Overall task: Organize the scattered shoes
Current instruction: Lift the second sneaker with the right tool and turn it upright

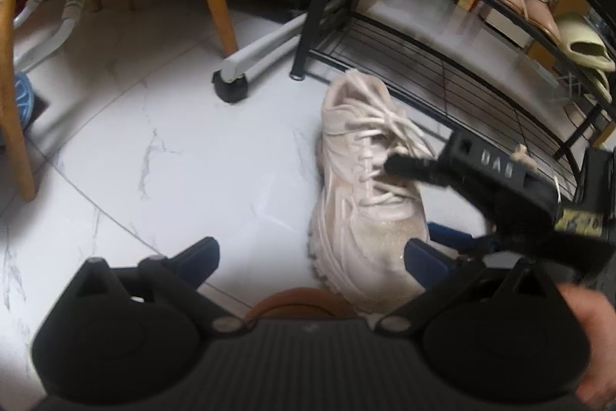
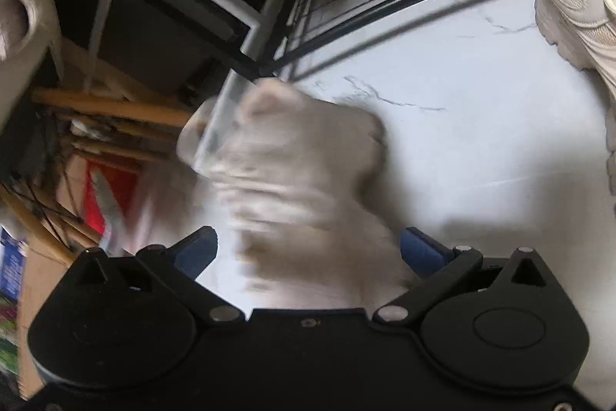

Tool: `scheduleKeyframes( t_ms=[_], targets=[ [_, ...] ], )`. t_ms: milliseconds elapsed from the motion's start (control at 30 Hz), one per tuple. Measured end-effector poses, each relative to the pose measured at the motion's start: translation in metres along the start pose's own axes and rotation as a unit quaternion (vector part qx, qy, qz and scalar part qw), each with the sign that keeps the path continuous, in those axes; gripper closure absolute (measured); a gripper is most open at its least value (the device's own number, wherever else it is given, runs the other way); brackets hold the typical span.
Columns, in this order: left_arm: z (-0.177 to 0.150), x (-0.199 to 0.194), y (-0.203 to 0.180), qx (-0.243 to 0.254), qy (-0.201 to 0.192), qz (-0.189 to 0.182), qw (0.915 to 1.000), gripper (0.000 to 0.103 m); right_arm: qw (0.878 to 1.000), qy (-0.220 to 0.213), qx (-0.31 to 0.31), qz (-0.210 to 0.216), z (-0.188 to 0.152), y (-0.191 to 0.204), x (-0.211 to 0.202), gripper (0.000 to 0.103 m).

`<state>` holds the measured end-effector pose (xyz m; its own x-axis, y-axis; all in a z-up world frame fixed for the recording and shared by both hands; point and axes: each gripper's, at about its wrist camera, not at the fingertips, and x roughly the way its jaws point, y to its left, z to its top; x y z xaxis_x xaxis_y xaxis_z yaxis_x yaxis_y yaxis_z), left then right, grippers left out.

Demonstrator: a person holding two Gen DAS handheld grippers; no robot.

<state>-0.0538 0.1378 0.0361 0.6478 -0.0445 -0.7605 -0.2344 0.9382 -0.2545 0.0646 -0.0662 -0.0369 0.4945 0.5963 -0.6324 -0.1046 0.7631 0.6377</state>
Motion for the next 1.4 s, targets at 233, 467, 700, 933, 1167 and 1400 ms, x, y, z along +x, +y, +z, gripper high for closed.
scheduleKeyframes(
  t_ms=[233, 467, 700, 933, 1167, 1400],
  targets=[
    [0.004, 0.0, 0.012, -0.032, -0.003, 0.028, 0.9991, 0.001, 0.992, -0.034, -0.115, -0.035, 0.001, 0.035, -0.003, 0.0],
    [0.005, -0.002, 0.012, -0.032, -0.006, 0.026, 0.9992, 0.001, 0.968, 0.01, -0.207, -0.144, 0.006, 0.056, 0.049, 0.0],
    [0.004, 0.002, 0.01, -0.032, 0.002, 0.026, 0.9991, 0.001, 0.964, 0.032, -0.187, -0.186, 0.0, 0.048, 0.065, 0.0],
    [0.001, 0.006, 0.01, -0.031, 0.01, 0.033, 0.9989, 0.001, 0.969, 0.042, -0.155, -0.185, -0.003, 0.042, 0.068, 0.0],
    [-0.001, 0.008, 0.008, -0.021, 0.015, 0.033, 0.9991, 0.001, 0.96, 0.045, -0.198, -0.192, -0.007, 0.047, 0.072, 0.001],
    [-0.001, 0.008, 0.006, -0.018, 0.014, 0.035, 0.9991, 0.001, 0.944, 0.0, -0.274, -0.184, -0.02, 0.062, 0.069, 0.02]
  ],
)
